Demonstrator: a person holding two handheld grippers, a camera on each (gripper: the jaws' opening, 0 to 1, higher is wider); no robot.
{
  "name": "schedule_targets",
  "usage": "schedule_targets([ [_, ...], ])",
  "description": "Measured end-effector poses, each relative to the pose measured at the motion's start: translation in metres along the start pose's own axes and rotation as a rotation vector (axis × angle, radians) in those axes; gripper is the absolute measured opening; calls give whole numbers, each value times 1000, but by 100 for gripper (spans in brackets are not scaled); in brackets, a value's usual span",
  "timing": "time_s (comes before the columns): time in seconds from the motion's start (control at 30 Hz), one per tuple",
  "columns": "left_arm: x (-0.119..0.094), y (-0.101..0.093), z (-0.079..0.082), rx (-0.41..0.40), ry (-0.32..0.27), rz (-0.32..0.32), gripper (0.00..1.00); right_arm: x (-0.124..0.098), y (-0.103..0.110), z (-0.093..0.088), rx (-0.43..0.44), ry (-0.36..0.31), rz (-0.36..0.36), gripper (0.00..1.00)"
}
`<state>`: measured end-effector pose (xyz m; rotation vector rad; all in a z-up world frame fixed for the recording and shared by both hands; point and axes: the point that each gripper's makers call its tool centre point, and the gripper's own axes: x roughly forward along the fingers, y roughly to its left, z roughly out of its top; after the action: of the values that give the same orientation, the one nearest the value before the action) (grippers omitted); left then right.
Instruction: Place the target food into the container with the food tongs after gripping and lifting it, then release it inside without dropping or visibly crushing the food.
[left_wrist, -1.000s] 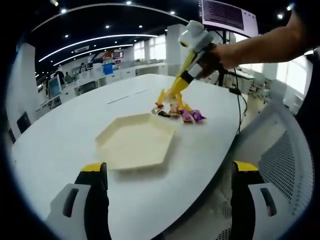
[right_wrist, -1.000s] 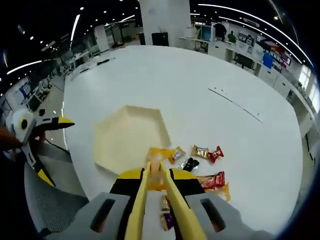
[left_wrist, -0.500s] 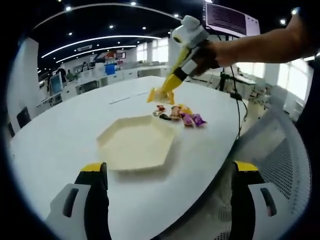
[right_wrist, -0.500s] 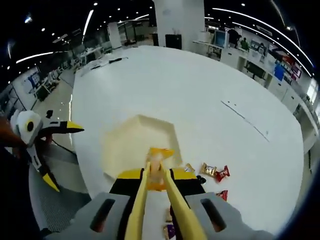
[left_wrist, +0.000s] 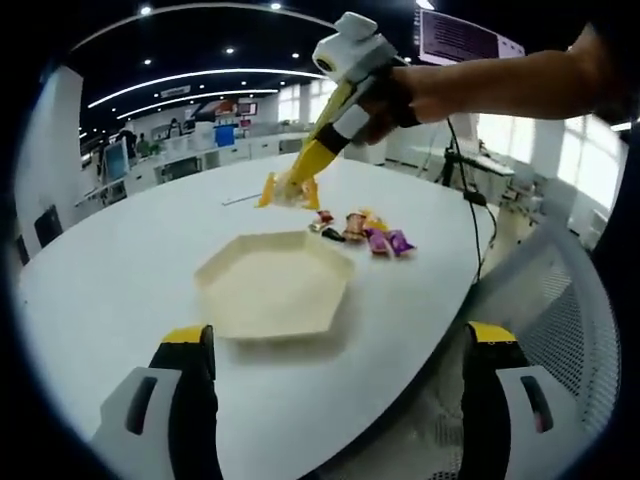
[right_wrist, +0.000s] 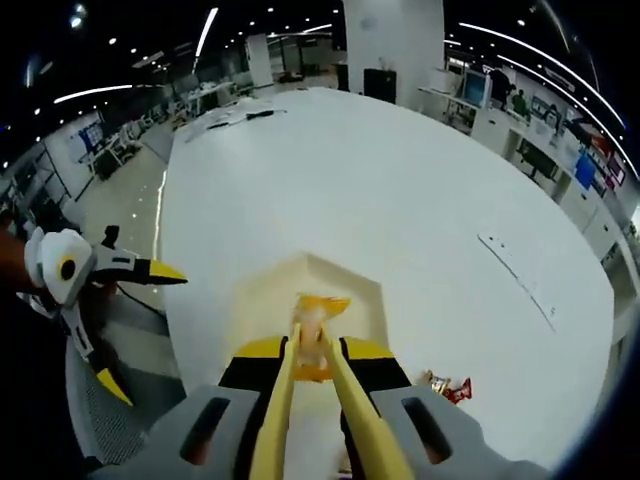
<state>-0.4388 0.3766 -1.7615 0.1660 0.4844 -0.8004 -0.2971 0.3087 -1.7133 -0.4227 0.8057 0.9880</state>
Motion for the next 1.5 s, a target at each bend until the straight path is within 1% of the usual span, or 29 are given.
schedule_targets([
  [0.13, 1, -1, -2, 3, 6, -6, 99, 6, 7, 12, -20, 1, 21, 19],
  [0.2, 1, 1, -6, 18, 26, 7, 98, 9, 10, 19, -43, 8, 25, 19],
  [0.3, 1, 0, -3, 17, 16, 5, 98, 11, 14, 29, -51, 6, 38, 19],
  [0.47, 1, -1, -5, 23, 22, 4, 98, 14, 18, 36, -82, 15, 48, 19],
  [0.7, 1, -1, -5, 24, 24, 3, 97, 16, 14, 34, -90, 28, 47, 19],
  [0.8, 1, -1, -6, 27, 26, 3, 97, 17, 11, 38, -109, 5, 40, 23],
  [0.83, 1, 0, -5, 33, 20, 6, 98, 18, 13, 37, -86, 13, 65, 23],
  [0.87, 1, 1, -4, 42, 15, 12, 98, 17, 13, 38, -77, 6, 68, 23],
  [0.9, 1, 0, -4, 43, 15, 14, 98, 17, 11, 38, -86, 5, 59, 23],
  [0.97, 1, 0, -3, 38, 15, 13, 98, 16, 11, 38, -91, 11, 65, 24],
  [1.1, 1, 1, -5, 38, 19, 11, 98, 10, 9, 39, -109, 0, 70, 26],
  [1.17, 1, 1, -4, 37, 18, 14, 98, 6, 8, 40, -99, -3, 78, 27],
  [1.3, 1, 3, -4, 27, 15, 21, 98, -1, 2, 40, -109, -17, 60, 27],
  [1.37, 1, 3, -3, 25, 10, 17, 99, -4, -1, 39, -112, -21, 56, 28],
  [1.43, 0, 1, 0, 27, -4, 11, 99, -8, -1, 38, -115, -27, 66, 28],
  [1.47, 1, 1, -1, 26, 2, 11, 99, -11, -1, 39, -113, -41, 79, 28],
  [1.5, 1, 0, -1, 21, 1, 2, 99, -15, -3, 38, -106, -45, 71, 28],
])
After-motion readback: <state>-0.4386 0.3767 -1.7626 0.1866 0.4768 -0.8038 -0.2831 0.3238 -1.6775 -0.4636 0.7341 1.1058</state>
